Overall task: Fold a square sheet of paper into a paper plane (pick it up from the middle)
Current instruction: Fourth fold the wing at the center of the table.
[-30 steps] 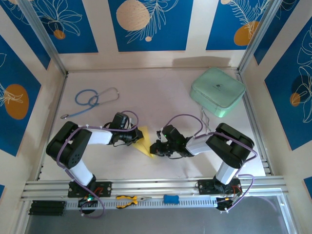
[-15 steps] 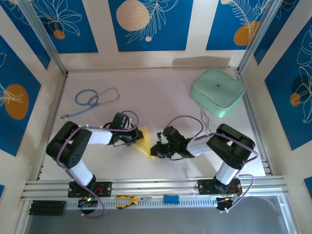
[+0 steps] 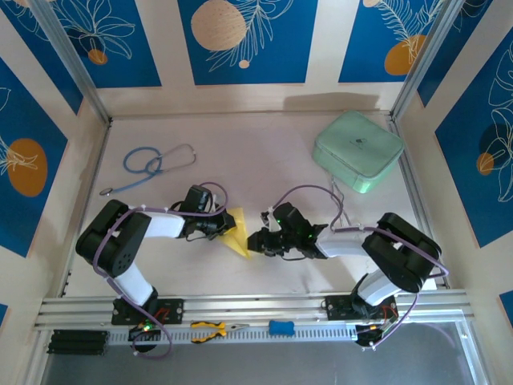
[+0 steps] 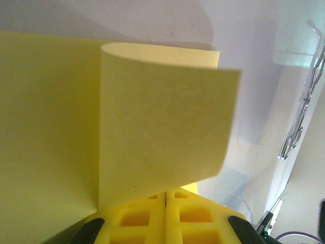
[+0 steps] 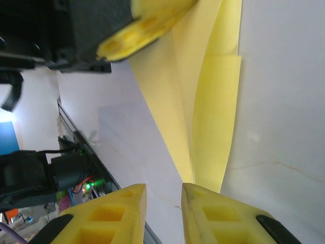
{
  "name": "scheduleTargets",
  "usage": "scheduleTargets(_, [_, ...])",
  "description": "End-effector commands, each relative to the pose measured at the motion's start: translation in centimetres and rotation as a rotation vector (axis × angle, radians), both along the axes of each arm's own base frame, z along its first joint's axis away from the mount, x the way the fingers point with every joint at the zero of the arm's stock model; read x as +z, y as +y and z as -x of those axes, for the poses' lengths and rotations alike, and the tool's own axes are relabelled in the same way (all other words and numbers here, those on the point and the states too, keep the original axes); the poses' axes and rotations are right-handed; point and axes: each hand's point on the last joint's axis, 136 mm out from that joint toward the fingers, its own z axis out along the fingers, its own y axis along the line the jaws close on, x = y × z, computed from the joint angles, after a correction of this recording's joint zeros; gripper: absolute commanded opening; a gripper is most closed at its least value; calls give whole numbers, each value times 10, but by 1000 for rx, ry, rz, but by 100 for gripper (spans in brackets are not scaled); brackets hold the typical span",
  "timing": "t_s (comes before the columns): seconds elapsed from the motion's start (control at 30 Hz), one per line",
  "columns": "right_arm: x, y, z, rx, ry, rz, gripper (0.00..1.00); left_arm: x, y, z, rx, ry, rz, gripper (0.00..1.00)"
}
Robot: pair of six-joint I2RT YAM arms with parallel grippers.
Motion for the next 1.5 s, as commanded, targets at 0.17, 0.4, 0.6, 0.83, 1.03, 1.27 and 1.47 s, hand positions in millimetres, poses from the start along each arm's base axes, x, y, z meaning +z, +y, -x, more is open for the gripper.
scheduleTargets(0.17, [-3,-6,-6,-26,9,38,28,-18,8,11,6,49,-43,0])
scheduleTargets(0.4, [-6,9,-7,23,42,31,29,-19,8,10,8,48,-41,0])
scheduleTargets(0.6, [-19,12,-1,44,90,59,27,-19,7,11,7,49,-39,0])
scheduleTargets(0.83, [-24,11,4,54,104,61,24,-19,7,10,9,49,-36,0])
scheduleTargets(1.03, [-27,15,5,66,117,40,19,-19,7,11,7,50,-35,0])
scheduleTargets(1.27, [-28,14,5,54,112,6,9,-20,7,11,10,52,-34,0])
scheduleTargets(1.47, [-32,11,10,57,131,-13,6,-21,7,12,13,56,-35,0])
